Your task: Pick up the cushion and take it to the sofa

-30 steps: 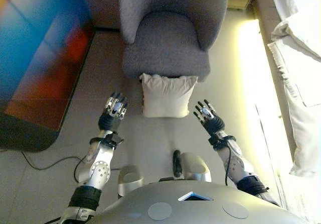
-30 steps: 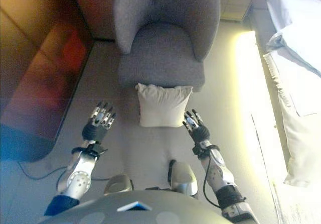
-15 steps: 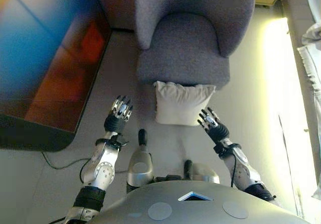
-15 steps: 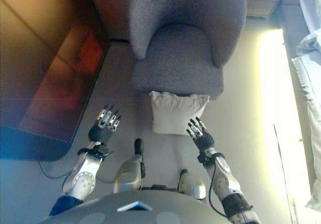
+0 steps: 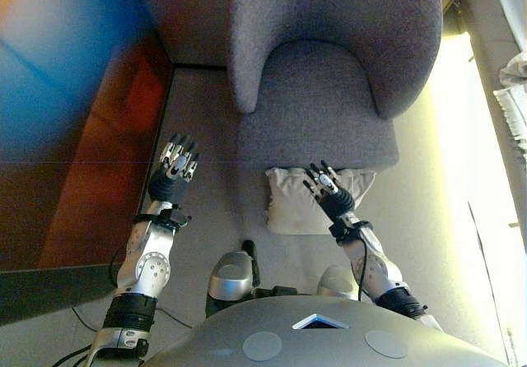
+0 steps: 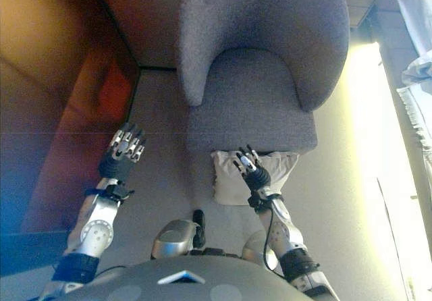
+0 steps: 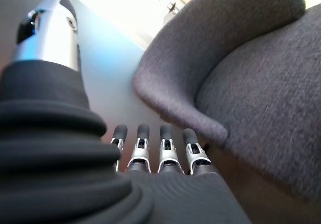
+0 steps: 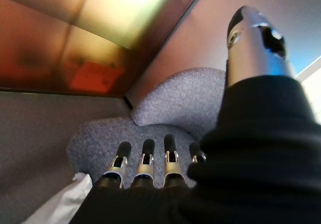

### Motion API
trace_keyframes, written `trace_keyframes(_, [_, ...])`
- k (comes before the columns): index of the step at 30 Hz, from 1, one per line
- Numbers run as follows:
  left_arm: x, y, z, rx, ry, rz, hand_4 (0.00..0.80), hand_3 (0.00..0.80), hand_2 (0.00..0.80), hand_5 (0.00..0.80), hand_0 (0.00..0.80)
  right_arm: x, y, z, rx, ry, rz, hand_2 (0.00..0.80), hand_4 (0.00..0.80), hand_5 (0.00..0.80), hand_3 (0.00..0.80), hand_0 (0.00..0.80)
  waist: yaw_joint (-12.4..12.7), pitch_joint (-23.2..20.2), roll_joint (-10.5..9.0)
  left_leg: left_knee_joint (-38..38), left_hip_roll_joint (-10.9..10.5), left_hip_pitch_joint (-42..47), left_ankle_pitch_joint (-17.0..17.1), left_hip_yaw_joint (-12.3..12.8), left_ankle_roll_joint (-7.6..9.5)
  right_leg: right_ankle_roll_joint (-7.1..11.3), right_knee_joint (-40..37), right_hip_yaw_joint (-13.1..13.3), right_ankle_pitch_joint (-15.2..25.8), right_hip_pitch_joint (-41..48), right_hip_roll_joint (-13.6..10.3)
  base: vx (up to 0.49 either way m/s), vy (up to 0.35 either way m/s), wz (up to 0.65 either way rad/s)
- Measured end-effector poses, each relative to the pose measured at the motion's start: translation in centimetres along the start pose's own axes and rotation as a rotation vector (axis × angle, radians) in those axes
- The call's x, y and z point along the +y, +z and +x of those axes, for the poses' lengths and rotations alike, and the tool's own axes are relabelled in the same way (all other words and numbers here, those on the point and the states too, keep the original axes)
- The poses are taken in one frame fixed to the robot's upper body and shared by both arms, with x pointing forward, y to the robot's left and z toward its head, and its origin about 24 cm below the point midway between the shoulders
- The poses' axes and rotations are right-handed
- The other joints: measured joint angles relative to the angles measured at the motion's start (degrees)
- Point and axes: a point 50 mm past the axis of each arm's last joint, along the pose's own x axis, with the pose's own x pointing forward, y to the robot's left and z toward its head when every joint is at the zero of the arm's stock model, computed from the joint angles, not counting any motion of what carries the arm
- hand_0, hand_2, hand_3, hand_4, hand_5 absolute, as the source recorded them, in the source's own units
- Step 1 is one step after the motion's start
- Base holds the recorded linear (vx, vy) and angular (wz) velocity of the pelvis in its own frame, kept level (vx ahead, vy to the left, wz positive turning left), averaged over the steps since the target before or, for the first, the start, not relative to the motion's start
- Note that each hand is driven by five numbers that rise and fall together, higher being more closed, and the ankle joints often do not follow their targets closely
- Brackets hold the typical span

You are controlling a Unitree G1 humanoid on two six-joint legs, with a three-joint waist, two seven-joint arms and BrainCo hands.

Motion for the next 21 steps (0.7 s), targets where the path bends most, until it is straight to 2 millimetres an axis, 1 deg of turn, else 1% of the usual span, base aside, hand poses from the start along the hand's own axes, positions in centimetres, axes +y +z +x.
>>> trace_keyframes(1, [0.1,-0.2,-0.3,0.006,-0.002,-0.002,0.000,0.000,0.000,0.000,0.000,-0.1,0.0,-0.1,0.004,-0.002,-0.003,0.000,0.000,0.000,0.000,0.000,-0.99,-0.09,-0.10,-0.96,0.12,0.64,0.05,0.04,-0.13,0.40,-4.81,-0.75,0.22,-0.60,-0.15,0.217,-0.169,-0.05])
trace_keyframes(2, [0.2,-0.4,-0.5,0.014,-0.002,-0.006,0.000,0.000,0.000,0.000,0.000,-0.2,0.0,-0.2,0.005,-0.001,-0.008,0.000,0.000,0.000,0.000,0.000,-2.04,-0.18,-0.33,-1.71,0.20,1.08,0.35,0.08,-0.61,1.72,-9.87,-0.89,1.12,-1.59,-0.38,0.184,-0.139,0.00])
trace_keyframes(3, [0.3,-0.7,-0.7,0.021,0.003,-0.009,0.000,0.000,0.000,0.000,0.000,-0.4,-0.1,-0.4,0.015,-0.005,-0.016,0.000,0.000,0.000,0.000,0.000,-2.68,-0.44,-0.97,-2.49,0.19,1.60,0.71,0.20,-1.16,3.44,-14.10,-1.05,2.50,-2.44,-0.64,0.240,-0.135,0.06])
trace_keyframes(4, [0.4,-1.0,-1.1,0.035,0.008,-0.009,0.000,0.000,0.000,0.000,0.000,-0.7,-0.2,-0.6,0.020,-0.014,-0.017,0.000,0.000,0.000,0.000,0.000,-2.93,-0.73,-1.86,-2.67,0.08,1.70,0.97,0.14,-2.29,3.61,-17.65,-1.27,5.33,-3.17,-0.87,0.266,-0.115,0.02])
trace_keyframes(5, [0.4,-1.1,-1.2,0.039,0.004,-0.005,0.000,0.000,0.000,0.000,0.000,-0.8,-0.4,-0.8,0.029,-0.020,-0.016,0.000,0.000,0.000,0.000,0.000,-2.93,-0.92,-2.86,-2.96,0.00,1.91,0.37,0.10,-3.05,3.60,-20.24,-1.46,7.38,-4.09,-1.17,0.387,-0.142,-0.01])
trace_keyframes(6, [0.7,-1.0,-1.6,0.039,0.012,0.008,0.000,0.000,0.000,0.000,0.000,-0.8,-0.7,-0.8,0.045,-0.019,-0.012,0.000,0.000,0.000,0.000,0.000,-2.97,-1.56,-4.87,-3.02,-0.23,2.19,0.30,-0.02,-4.46,3.41,-23.59,-1.15,10.19,-4.42,-1.09,0.382,-0.118,0.05])
trace_keyframes(7, [0.8,-1.7,-1.9,0.056,0.027,-0.008,0.000,0.000,0.000,0.000,0.000,-1.3,-0.6,-0.8,0.051,-0.034,-0.021,0.000,0.000,0.000,0.000,0.000,-3.42,-1.61,-4.65,-3.42,0.97,2.65,0.37,-0.71,-5.60,2.94,-23.82,-1.49,12.15,-3.25,0.15,0.402,-0.118,0.13])
trace_keyframes(8, [0.7,-2.5,-2.4,0.078,0.033,-0.024,0.000,0.000,0.000,0.000,0.000,-1.8,-0.5,-0.9,0.058,-0.052,-0.026,0.000,0.000,0.000,0.000,0.000,-4.15,-2.06,-3.58,-4.06,1.80,2.88,0.44,-1.52,-5.87,2.08,-24.27,-1.87,11.52,-2.55,1.86,0.389,-0.121,0.11])
trace_keyframes(9, [0.7,-3.0,-3.0,0.091,0.035,-0.041,0.000,0.000,0.000,0.000,0.000,-2.2,0.1,-1.0,0.050,-0.063,-0.039,0.000,0.000,0.000,0.000,0.000,-4.11,-2.11,-2.35,-4.16,2.94,3.23,0.47,-2.21,-5.86,1.41,-23.87,-1.98,10.93,-2.59,3.18,0.373,-0.126,-0.02])
trace_keyframes(10, [0.7,-3.5,-3.4,0.099,0.044,-0.057,0.000,0.000,0.000,0.000,0.000,-2.7,0.7,-1.1,0.044,-0.075,-0.057,0.000,0.000,0.000,0.000,0.000,-4.25,-1.80,-1.52,-4.15,3.80,3.32,0.35,-3.06,-5.98,1.06,-23.11,-2.00,10.27,-2.51,4.21,0.353,-0.135,-0.03])
trace_keyframes(11, [0.6,-3.8,-3.7,0.103,0.044,-0.067,0.000,0.000,0.000,0.000,0.000,-3.2,1.0,-1.3,0.042,-0.088,-0.070,0.000,0.000,0.000,0.000,0.000,-4.37,-1.86,-0.76,-4.09,4.21,3.42,0.28,-3.51,-6.10,1.05,-21.98,-2.19,9.37,-2.39,4.46,0.349,-0.154,0.17])
trace_keyframes(12, [0.6,-3.9,-3.9,0.104,0.041,-0.073,0.000,0.000,0.000,0.000,0.000,-3.6,1.3,-1.5,0.043,-0.099,-0.081,0.000,0.000,0.000,0.000,0.000,-5.29,-1.86,-0.52,-3.76,4.39,3.38,0.16,-4.12,-6.31,1.19,-20.88,-2.34,8.22,-2.23,4.39,0.361,-0.183,0.39])
trace_keyframes(13, [0.5,-3.9,-3.8,0.103,0.037,-0.072,0.000,0.000,0.000,0.000,0.000,-3.7,1.4,-1.6,0.045,-0.102,-0.085,0.000,0.000,0.000,0.000,0.000,-5.72,-1.75,-0.27,-3.30,4.44,3.40,-0.26,-5.08,-6.93,1.40,-19.53,-2.26,6.99,-1.87,4.29,0.340,-0.194,0.43])
trace_keyframes(14, [0.6,-3.7,-3.8,0.097,0.030,-0.071,0.000,0.000,0.000,0.000,0.000,-3.7,1.3,-1.5,0.051,-0.100,-0.083,0.000,0.000,0.000,0.000,0.000,-5.71,-1.75,-0.28,-2.88,4.57,3.43,-0.69,-5.67,-7.55,1.45,-17.81,-1.86,5.84,-1.93,3.97,0.324,-0.215,0.42])
trace_keyframes(15, [0.6,-3.6,-3.7,0.092,0.024,-0.067,0.000,0.000,0.000,0.000,0.000,-3.6,1.2,-1.5,0.055,-0.099,-0.079,0.000,0.000,0.000,0.000,0.000,-5.71,-1.65,-0.69,-2.30,4.32,3.33,-1.09,-6.41,-8.13,1.82,-16.42,-0.31,4.54,-1.94,3.87,0.281,-0.199,0.34])
trace_keyframes(17, [0.7,-3.3,-3.7,0.087,0.023,-0.060,0.000,0.000,0.000,0.000,0.000,-3.1,0.5,-1.3,0.070,-0.082,-0.064,0.000,0.000,0.000,0.000,0.000,-5.67,-1.84,-1.74,-2.03,3.75,3.23,-1.26,-7.64,-8.34,2.39,-15.18,1.86,2.93,-1.96,3.78,0.304,-0.217,0.30])
trace_keyframes(19, [0.9,-3.1,-3.7,0.086,0.024,-0.052,0.000,0.000,0.000,0.000,0.000,-2.4,0.2,-0.9,0.074,-0.060,-0.051,0.000,0.000,0.000,0.000,0.000,-5.54,-2.17,-2.30,-1.80,3.74,3.36,-1.06,-8.12,-8.63,2.55,-14.78,2.42,2.40,-1.81,3.99,0.296,-0.221,0.20])
trace_keyframes(21, [1.0,-2.7,-3.6,0.075,0.026,-0.047,0.000,0.000,0.000,0.000,0.000,-1.6,0.2,-0.3,0.081,-0.028,-0.056,0.000,0.000,0.000,0.000,0.000,-5.55,-2.16,-2.27,-1.62,4.21,3.29,-1.07,-8.61,-8.67,2.57,-14.92,2.32,2.10,-1.44,4.54,0.239,-0.212,0.13])
